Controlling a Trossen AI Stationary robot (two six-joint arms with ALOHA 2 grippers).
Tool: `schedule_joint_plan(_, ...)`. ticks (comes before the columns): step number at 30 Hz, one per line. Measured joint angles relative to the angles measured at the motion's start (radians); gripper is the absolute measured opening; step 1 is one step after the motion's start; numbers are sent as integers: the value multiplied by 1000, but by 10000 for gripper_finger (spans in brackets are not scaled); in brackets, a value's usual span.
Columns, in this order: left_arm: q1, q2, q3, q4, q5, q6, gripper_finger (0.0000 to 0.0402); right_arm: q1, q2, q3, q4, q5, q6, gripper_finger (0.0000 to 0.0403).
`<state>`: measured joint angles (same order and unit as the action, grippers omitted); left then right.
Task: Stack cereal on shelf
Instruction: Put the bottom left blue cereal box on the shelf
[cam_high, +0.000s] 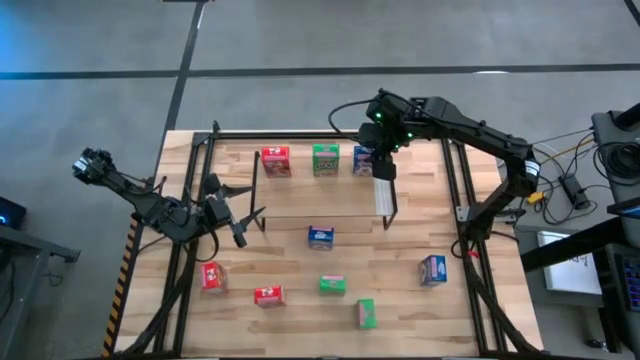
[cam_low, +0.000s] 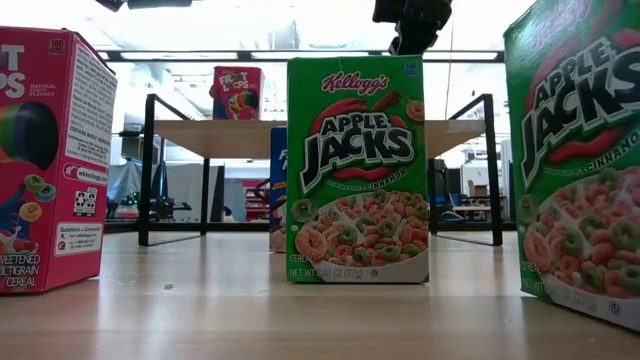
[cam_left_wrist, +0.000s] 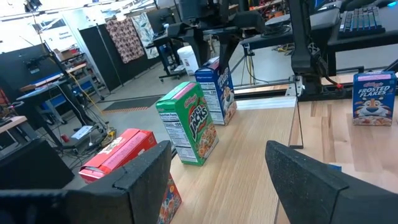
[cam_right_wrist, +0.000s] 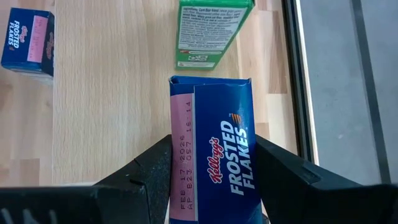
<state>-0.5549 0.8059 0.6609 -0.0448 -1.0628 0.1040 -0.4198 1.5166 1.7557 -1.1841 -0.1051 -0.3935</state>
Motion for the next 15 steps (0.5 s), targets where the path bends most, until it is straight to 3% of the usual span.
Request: schedule_joint_plan(15,0,0,0,0,0,0,245,0,0,-2,-1,1,20,232)
